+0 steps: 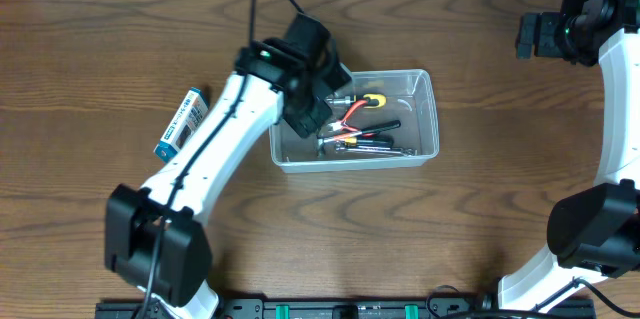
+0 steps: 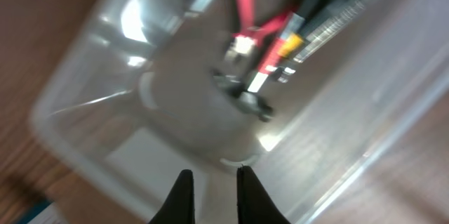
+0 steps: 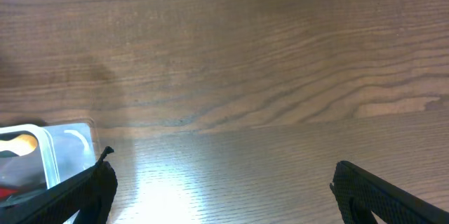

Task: Pack container
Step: 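Carry the pen over the container and release it inside, then move the left gripper to the blue-white box and grasp it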

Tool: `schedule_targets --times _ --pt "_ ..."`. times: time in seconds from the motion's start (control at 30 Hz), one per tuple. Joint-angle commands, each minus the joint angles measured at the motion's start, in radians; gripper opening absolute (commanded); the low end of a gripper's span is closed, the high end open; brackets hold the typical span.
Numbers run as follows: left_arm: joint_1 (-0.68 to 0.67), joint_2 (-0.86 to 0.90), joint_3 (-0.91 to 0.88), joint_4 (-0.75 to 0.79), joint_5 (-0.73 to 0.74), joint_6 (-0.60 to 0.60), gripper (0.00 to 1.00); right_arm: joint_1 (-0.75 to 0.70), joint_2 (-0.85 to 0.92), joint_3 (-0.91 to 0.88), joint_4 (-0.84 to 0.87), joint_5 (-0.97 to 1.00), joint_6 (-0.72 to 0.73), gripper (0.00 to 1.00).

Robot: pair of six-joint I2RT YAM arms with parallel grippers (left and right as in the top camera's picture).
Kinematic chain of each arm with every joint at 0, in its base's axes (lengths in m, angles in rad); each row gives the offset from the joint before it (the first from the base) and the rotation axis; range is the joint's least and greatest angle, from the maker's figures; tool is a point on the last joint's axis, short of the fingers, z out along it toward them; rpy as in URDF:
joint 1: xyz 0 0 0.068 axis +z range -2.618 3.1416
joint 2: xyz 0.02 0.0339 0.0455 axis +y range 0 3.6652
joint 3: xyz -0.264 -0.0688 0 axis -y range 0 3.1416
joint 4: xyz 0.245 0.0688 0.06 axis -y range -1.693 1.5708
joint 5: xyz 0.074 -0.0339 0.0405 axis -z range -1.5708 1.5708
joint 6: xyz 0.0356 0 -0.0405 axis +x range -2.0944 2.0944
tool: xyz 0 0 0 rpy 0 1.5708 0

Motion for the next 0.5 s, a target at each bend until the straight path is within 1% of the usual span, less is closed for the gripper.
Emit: schedule_targets --times 0.0,0.07,0.1,0.13,0.17,0.3,0.37,0.43,0.47 --pt "0.072 -0.075 0.047 0.005 -0.081 -0.117 0.16 0.004 0.008 0.000 -0.001 -0.002 -0.010 0.99" --pt "0.126 -0.106 0.047 0.005 -0.113 -0.119 0.28 0.004 0.008 0.000 -0.001 -0.002 -0.010 0.99" --pt "0.151 -0.117 0.047 0.005 -0.123 -0.119 0.42 0.004 0.008 0.000 -0.001 -0.002 -0.010 0.99" --pt "0.180 -0.129 0.047 0.005 -0.132 -0.118 0.49 0.004 0.008 0.000 -0.001 -0.002 -0.010 0.99" --pt "0.209 -0.139 0.047 0.005 -0.137 -0.115 0.52 0.004 0.008 0.000 -0.001 -0.002 -0.010 0.99" --pt "0.323 -0.159 0.047 0.004 -0.183 -0.115 0.53 0.004 0.008 0.000 -0.001 -0.002 -0.010 0.99" --pt "0.373 -0.159 0.047 0.004 -0.202 -0.115 0.55 0.004 0.008 0.000 -0.001 -0.002 -0.010 0.99" --pt "0.422 -0.158 0.047 0.005 -0.201 -0.115 0.70 0.005 0.008 0.000 -0.001 -0.002 -0.010 0.99" --pt "0.441 -0.158 0.047 0.004 -0.201 -0.115 0.74 0.004 0.008 0.000 -0.001 -0.002 -0.010 0.99"
